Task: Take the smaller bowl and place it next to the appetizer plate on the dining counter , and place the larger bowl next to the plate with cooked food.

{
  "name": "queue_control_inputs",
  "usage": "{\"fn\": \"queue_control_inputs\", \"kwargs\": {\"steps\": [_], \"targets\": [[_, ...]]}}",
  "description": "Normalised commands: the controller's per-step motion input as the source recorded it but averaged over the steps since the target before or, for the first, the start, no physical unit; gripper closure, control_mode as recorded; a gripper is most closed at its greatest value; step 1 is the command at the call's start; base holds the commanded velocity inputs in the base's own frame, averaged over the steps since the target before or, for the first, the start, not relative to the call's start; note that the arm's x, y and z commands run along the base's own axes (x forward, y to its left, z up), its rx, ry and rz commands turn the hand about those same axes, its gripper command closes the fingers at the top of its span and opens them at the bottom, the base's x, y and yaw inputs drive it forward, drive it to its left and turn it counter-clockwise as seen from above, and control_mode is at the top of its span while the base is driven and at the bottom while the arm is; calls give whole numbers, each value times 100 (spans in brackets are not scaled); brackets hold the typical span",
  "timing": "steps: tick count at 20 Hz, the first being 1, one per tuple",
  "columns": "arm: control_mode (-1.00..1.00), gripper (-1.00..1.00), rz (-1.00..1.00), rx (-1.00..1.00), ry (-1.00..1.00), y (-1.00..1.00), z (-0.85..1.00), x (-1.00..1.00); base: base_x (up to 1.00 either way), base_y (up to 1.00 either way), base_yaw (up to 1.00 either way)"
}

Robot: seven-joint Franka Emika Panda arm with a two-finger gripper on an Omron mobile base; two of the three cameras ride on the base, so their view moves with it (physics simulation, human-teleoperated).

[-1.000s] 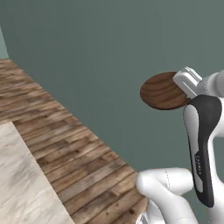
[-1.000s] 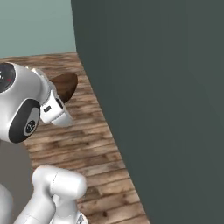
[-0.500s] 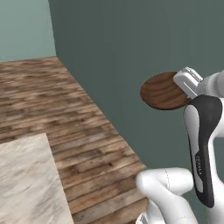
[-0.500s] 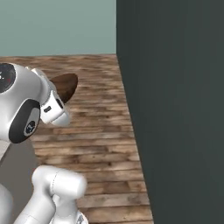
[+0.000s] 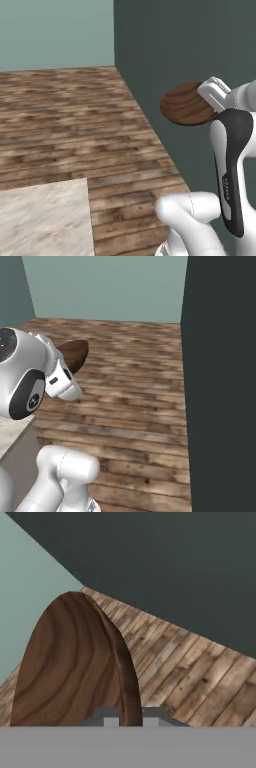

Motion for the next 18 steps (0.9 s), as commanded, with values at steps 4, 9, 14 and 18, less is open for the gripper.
{"fn": "queue_control_inputs", "kwargs": {"steps": [4,9,14,18], "targets": [[100,100,0,0,0,0,0,0,100,-27,39],[100,100,0,0,0,0,0,0,100,-31,39],[100,100,0,0,0,0,0,0,100,-33,39],[100,100,0,0,0,0,0,0,100,-29,40]]}}
